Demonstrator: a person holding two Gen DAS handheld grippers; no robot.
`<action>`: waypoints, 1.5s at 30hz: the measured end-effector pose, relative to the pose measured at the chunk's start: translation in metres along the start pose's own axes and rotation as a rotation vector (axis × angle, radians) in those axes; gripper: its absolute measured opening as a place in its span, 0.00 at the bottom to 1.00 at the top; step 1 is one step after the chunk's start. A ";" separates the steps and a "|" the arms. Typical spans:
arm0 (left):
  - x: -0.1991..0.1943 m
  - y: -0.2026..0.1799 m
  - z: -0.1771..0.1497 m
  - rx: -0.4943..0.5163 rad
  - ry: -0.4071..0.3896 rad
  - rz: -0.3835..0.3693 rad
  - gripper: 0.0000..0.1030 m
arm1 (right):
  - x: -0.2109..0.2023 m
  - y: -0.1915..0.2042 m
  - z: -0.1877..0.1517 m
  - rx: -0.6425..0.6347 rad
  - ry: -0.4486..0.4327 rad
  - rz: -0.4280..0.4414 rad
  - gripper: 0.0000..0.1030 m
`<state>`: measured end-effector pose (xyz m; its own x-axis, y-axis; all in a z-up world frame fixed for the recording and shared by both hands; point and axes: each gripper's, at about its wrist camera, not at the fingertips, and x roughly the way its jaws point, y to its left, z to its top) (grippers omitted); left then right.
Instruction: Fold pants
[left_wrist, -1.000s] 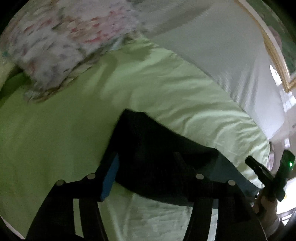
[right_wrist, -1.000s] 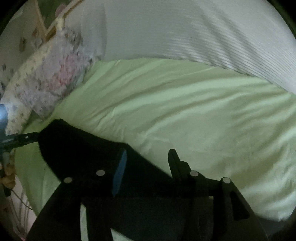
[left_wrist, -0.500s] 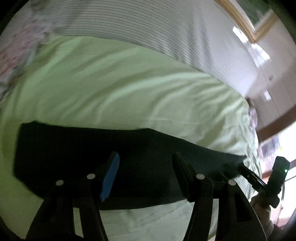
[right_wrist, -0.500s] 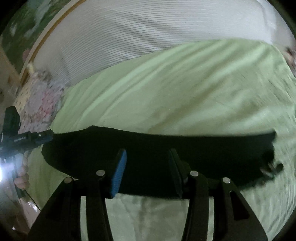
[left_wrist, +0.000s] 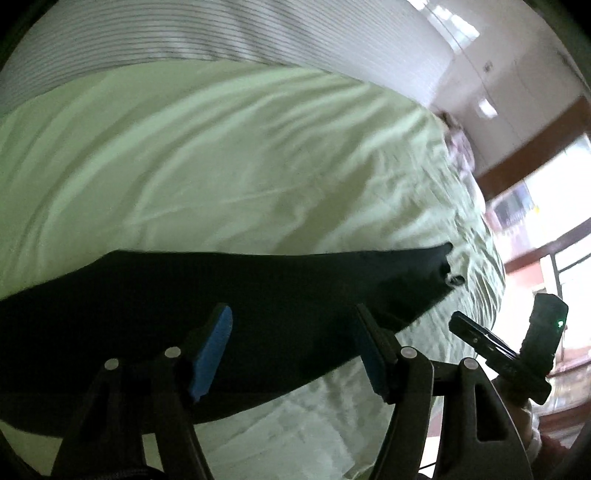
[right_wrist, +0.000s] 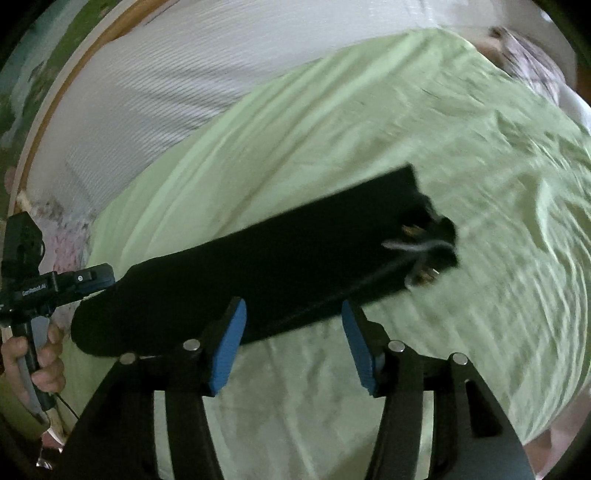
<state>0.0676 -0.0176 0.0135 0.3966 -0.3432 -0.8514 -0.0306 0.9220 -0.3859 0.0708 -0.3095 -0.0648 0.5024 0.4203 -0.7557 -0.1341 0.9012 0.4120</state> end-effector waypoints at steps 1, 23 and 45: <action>0.004 -0.007 0.002 0.018 0.008 -0.004 0.66 | -0.001 -0.006 -0.002 0.017 0.000 -0.008 0.55; 0.136 -0.145 0.064 0.393 0.344 -0.168 0.72 | 0.034 -0.100 0.002 0.491 -0.043 0.130 0.55; 0.256 -0.236 0.079 0.596 0.591 -0.255 0.32 | 0.015 -0.119 -0.019 0.434 -0.074 0.182 0.10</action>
<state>0.2492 -0.3090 -0.0852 -0.2194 -0.4359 -0.8728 0.5438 0.6881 -0.4804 0.0786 -0.4084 -0.1351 0.5657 0.5442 -0.6196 0.1359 0.6796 0.7209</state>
